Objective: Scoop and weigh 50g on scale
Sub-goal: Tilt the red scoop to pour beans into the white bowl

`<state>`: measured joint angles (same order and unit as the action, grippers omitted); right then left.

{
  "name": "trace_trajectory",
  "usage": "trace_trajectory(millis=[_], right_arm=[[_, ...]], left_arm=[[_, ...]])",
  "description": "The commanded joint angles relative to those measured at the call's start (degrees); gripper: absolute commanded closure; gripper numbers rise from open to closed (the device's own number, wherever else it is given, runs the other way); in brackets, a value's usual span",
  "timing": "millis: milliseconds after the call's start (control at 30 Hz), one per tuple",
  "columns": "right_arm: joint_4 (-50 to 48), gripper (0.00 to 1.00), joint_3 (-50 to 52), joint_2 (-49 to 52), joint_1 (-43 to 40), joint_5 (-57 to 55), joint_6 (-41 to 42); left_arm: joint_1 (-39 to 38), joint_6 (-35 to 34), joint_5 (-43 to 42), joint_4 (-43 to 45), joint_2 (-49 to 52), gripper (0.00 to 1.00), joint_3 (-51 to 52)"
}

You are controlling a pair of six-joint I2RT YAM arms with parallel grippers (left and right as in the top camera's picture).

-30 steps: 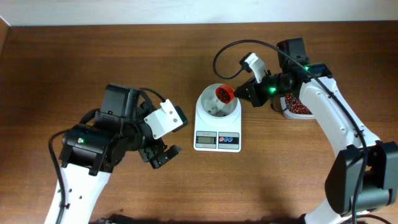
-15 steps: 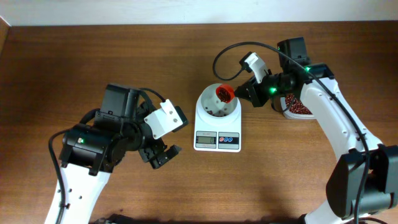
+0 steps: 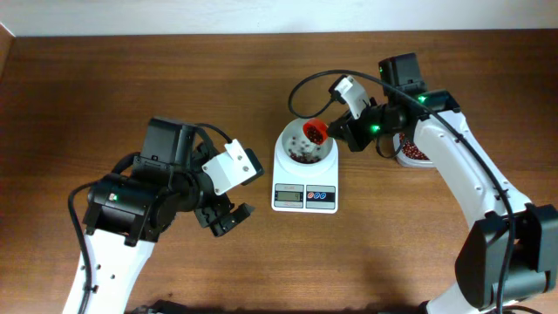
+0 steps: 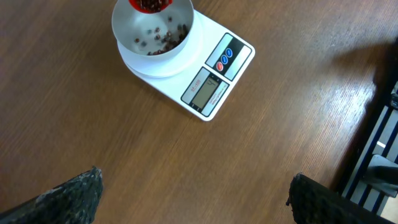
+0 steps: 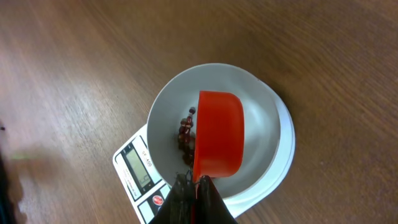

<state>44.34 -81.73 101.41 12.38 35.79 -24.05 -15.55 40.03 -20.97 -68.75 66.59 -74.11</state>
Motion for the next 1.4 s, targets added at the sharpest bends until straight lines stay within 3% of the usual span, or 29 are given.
trace_trajectory(millis=[0, 100, 567, 667, 833, 1000, 1367], right_arm=[[-1.25, 0.96, 0.11, -2.29, 1.11, -0.44, 0.96], [-0.39, 0.96, 0.09, -2.95, 1.77, -4.83, 0.98], [-0.48, 0.96, 0.07, -4.42, 3.13, -2.93, 3.08], [1.77, 0.96, 0.07, -4.57, 3.41, -7.89, 3.13], [3.39, 0.96, 0.07, -4.85, 3.41, -1.88, 3.52], [3.3, 0.96, 0.07, -4.7, 3.78, -7.8, 3.54], [0.74, 0.96, 0.07, -5.6, 3.87, 0.57, 3.5]], left_arm=[[0.33, -0.28, -0.02, 0.11, -0.28, 0.01, -0.94], [0.33, -0.28, -0.02, 0.11, -0.28, 0.01, -0.94], [0.33, -0.28, -0.02, 0.11, -0.28, 0.01, -0.94], [0.33, -0.31, -0.02, 0.11, -0.28, 0.01, -0.94], [0.33, -0.28, -0.02, 0.11, -0.31, 0.01, -0.94], [0.33, -0.28, -0.02, 0.11, -0.31, 0.01, -0.94], [0.33, -0.28, -0.02, 0.11, -0.28, 0.01, -0.94]])
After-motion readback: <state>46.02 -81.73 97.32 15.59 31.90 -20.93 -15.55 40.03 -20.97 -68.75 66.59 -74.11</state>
